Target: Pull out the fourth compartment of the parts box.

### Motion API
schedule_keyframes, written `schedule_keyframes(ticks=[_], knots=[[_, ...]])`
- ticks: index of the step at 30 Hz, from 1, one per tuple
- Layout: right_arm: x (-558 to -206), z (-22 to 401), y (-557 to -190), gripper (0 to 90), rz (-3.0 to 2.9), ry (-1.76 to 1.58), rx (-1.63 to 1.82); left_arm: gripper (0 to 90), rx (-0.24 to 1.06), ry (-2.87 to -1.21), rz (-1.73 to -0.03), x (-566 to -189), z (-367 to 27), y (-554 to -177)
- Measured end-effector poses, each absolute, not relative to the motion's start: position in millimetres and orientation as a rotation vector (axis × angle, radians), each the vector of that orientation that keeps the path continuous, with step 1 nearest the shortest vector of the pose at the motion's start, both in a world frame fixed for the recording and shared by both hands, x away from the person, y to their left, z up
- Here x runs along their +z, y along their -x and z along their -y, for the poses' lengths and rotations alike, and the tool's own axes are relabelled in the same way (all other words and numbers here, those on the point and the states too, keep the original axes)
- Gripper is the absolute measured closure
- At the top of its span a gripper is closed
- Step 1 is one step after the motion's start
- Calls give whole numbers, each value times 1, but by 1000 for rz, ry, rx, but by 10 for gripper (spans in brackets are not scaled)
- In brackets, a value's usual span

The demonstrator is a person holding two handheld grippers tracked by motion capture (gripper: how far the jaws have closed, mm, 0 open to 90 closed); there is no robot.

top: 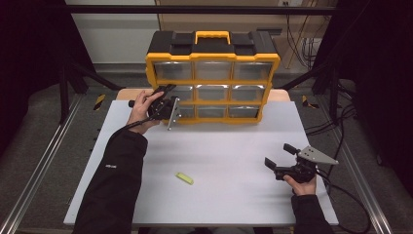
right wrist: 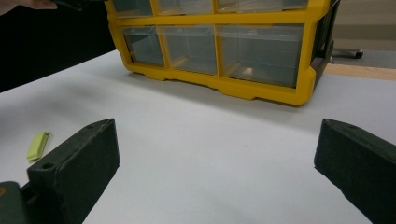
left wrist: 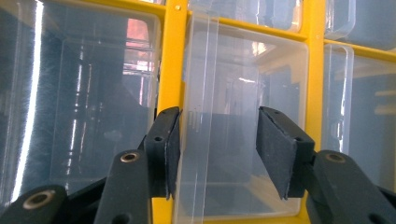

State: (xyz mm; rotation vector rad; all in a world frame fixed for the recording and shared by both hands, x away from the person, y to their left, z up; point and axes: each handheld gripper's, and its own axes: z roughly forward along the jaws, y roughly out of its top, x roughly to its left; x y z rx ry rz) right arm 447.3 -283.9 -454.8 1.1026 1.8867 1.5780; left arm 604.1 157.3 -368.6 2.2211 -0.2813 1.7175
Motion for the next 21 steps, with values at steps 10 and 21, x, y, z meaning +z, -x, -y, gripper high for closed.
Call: schedule_keyframes(ticks=[10,21], knots=[[-455,284,-447,6,-1888,-1103,1577,612,1776,-2209,309,-368,-157,-604],[-455,284,-447,6,-1889,-1101,1576,737,1829,-2203,342,-365,-157,-604]])
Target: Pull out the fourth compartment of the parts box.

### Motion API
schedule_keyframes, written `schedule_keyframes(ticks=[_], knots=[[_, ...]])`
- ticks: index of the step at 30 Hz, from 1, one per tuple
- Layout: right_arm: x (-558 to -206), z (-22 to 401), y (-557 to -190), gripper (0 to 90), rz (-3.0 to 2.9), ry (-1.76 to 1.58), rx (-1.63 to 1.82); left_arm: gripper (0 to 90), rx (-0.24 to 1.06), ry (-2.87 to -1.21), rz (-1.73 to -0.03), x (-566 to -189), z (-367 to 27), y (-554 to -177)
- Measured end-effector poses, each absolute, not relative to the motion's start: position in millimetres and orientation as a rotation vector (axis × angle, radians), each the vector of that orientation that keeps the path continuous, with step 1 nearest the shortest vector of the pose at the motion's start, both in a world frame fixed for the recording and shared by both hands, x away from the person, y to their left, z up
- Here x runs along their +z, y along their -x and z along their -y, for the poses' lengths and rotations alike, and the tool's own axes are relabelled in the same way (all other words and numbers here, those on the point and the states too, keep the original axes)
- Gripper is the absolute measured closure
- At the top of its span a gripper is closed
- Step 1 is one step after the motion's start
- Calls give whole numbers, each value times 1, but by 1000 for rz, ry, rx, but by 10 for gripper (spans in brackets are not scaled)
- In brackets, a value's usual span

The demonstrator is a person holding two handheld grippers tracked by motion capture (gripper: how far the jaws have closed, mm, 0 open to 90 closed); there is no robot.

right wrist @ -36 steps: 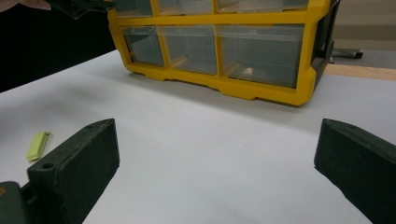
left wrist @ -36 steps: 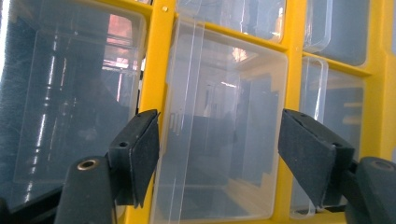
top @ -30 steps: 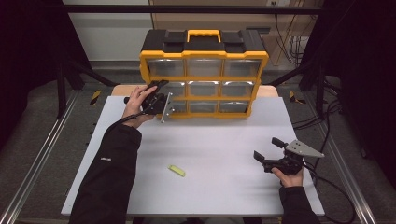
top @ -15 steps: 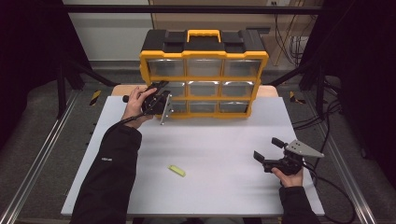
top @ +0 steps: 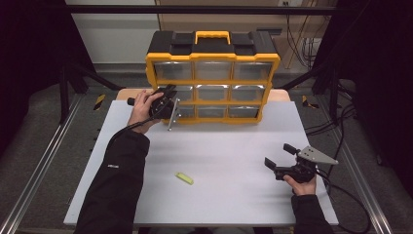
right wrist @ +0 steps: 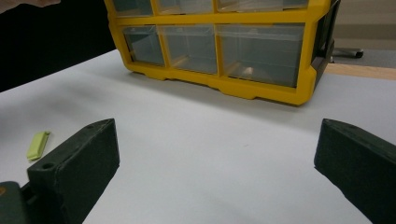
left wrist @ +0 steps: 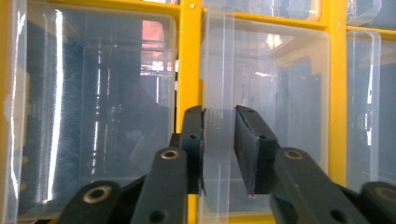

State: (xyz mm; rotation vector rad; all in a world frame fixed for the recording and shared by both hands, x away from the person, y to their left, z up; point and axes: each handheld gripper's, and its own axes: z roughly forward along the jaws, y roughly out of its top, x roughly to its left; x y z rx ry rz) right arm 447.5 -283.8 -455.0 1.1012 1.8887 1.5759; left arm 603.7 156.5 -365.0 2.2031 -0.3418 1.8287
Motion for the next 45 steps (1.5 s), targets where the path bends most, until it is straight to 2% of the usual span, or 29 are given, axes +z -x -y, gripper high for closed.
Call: schedule_keyframes(ticks=[8,45], knots=[[-455,284,-447,6,-1888,-1101,1577,764,1874,-2206,425,-365,-156,-604],[-455,284,-447,5,-1892,-1103,1565,776,1904,-2207,414,-367,-154,-583]])
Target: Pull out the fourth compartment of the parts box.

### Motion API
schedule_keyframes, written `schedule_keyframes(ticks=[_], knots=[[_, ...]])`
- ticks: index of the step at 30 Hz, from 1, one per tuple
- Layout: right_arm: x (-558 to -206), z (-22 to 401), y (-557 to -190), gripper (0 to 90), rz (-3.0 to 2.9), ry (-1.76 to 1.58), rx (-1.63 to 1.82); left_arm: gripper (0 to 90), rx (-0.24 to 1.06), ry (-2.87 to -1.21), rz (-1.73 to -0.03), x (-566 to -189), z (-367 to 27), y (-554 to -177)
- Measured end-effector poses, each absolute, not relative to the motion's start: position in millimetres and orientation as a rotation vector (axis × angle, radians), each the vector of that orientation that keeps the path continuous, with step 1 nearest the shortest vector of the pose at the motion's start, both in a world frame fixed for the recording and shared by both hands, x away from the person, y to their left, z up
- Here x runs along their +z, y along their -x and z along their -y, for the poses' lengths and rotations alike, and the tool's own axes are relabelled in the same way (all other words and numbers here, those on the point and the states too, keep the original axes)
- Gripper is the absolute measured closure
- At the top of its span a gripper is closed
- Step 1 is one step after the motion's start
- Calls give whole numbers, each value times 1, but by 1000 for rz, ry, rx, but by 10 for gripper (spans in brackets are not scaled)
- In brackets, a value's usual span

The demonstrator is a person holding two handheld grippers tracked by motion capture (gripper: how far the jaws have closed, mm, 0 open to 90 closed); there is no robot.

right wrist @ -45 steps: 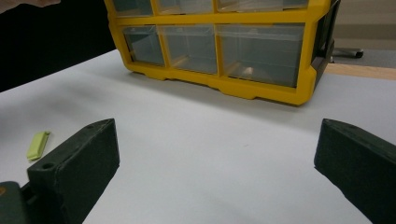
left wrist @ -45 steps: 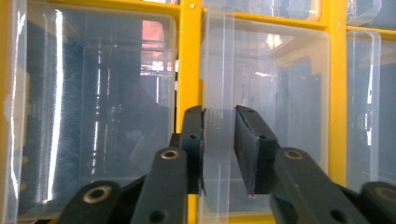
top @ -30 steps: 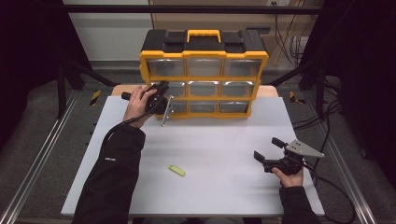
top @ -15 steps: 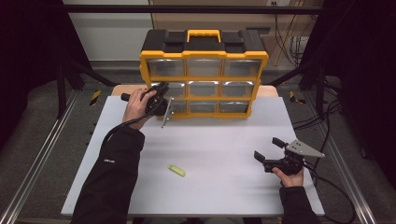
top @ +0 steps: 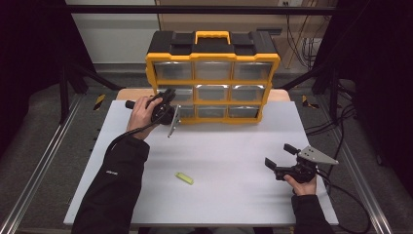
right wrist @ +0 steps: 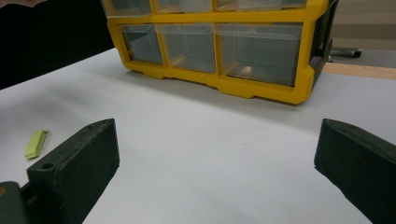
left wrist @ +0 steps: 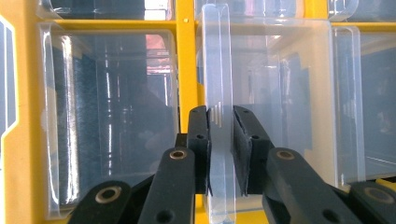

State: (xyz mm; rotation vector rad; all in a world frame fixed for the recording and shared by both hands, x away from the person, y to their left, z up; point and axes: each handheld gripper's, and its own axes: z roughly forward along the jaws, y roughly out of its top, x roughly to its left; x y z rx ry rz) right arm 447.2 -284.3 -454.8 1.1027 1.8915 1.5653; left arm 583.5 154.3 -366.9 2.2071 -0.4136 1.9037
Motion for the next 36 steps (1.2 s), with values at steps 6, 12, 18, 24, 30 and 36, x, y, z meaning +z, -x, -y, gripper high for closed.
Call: schedule_keyframes(ticks=[6,12,18,24,30,36], knots=[[-455,284,-447,5,-1890,-1102,1567,776,1903,-2204,415,-367,-155,-579],[-455,284,-447,5,-1893,-1102,1566,777,1906,-2207,403,-368,-154,-576],[-455,284,-447,5,-1891,-1105,1567,777,1914,-2205,411,-367,-152,-572],[-455,285,-447,6,-1889,-1103,1566,777,1917,-2197,396,-370,-154,-570],[-455,284,-447,5,-1891,-1104,1565,777,1916,-2188,396,-371,-154,-565],[-455,284,-447,6,-1891,-1106,1564,777,1924,-2182,402,-371,-154,-562]])
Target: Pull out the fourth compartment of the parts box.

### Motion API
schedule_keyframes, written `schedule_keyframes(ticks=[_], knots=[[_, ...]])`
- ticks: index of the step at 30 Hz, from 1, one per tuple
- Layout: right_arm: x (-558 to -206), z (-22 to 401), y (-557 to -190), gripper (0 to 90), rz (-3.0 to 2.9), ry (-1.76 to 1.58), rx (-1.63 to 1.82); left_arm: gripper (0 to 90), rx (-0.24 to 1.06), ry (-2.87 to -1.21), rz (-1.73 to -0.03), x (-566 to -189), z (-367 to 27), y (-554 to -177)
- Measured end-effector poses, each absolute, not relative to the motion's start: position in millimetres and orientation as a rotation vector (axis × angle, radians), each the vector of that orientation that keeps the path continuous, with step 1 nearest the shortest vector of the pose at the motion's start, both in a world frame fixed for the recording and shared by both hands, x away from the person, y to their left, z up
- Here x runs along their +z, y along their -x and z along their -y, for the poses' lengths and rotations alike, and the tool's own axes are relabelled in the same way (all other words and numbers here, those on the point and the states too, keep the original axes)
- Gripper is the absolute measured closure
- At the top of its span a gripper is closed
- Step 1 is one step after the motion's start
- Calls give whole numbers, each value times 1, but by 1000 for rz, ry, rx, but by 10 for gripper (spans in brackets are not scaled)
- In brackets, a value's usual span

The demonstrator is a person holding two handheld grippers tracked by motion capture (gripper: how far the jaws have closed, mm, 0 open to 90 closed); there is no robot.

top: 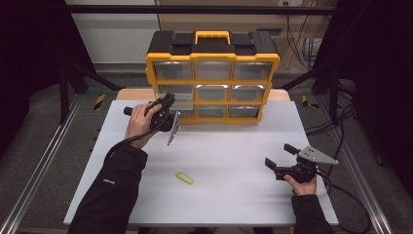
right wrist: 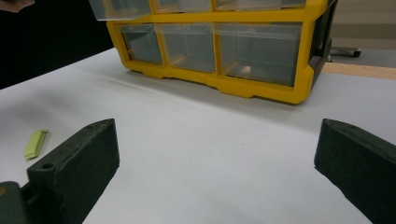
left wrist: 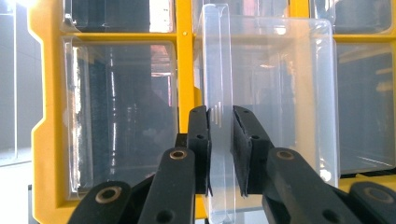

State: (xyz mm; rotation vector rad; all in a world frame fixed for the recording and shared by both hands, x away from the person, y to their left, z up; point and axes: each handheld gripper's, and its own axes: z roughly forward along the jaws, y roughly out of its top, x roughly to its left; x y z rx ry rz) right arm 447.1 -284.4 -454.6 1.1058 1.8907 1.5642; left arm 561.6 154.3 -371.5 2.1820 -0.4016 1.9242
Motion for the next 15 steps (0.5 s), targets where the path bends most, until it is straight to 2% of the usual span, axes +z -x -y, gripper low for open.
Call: schedule_keyframes(ticks=[15], knots=[[-455,285,-447,5,-1890,-1104,1564,776,1936,-2172,406,-375,-154,-554]])
